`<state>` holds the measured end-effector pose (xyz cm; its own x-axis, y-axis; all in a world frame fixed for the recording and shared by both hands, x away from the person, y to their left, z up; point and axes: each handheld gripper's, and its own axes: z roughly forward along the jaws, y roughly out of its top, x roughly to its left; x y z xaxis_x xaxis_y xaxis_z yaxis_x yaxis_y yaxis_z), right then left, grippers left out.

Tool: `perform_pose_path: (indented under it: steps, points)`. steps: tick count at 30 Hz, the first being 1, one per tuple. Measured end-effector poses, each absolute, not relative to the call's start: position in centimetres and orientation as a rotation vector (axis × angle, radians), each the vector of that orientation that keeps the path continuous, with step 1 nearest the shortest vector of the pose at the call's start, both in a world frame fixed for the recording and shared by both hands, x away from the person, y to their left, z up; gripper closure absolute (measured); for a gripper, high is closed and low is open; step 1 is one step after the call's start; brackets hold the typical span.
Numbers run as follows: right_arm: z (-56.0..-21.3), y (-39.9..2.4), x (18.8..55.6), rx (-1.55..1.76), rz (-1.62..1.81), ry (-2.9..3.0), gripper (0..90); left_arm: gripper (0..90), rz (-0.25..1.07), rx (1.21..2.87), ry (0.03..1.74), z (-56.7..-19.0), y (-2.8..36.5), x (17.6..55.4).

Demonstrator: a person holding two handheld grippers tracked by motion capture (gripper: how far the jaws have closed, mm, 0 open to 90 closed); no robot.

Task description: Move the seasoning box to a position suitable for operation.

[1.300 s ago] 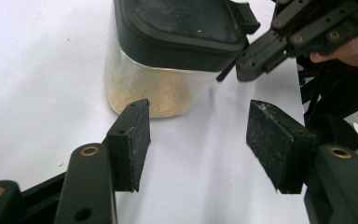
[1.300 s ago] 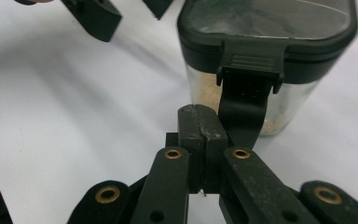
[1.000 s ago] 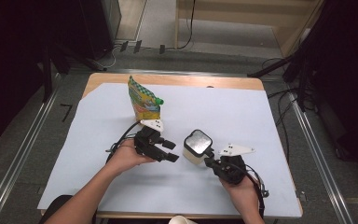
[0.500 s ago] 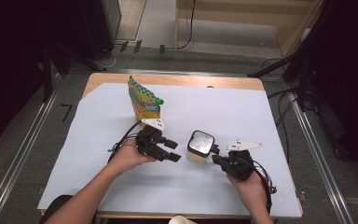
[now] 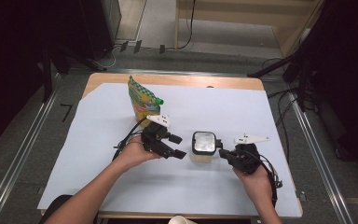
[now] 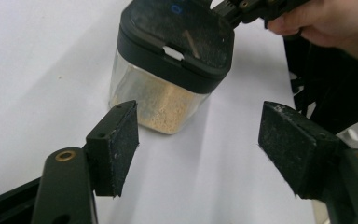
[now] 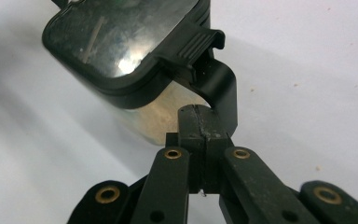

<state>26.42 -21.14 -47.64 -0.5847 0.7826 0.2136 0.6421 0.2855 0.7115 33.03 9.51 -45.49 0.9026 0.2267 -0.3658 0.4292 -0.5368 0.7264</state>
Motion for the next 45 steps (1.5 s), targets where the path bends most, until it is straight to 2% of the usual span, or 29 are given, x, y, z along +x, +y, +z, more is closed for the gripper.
perform_pose_path:
  steps: [7,13,16,20,34,45]
  points:
    - [-47.3,-21.6,27.0,1.330,1.181,2.366,90.0,25.3,-0.275,2.193,0.464,-45.0,7.6,34.2]
    - [-46.2,-22.8,27.0,1.356,1.209,2.291,90.0,18.3,-0.265,2.173,0.435,-45.1,6.7,35.1]
    - [-46.7,-22.7,27.7,1.374,1.198,2.289,90.0,17.6,-0.296,2.130,0.436,-45.7,6.3,35.5]
    - [-47.4,-22.3,28.6,1.370,1.168,2.303,90.0,13.8,-0.272,2.193,0.419,-46.5,5.5,35.0]
    - [-48.2,-21.9,29.2,1.386,1.134,2.288,90.0,13.4,-0.152,2.205,0.393,-47.7,4.4,34.2]
    - [-48.1,-21.7,29.1,1.387,1.122,2.276,90.0,13.7,-0.130,2.199,0.418,-47.3,4.1,34.1]
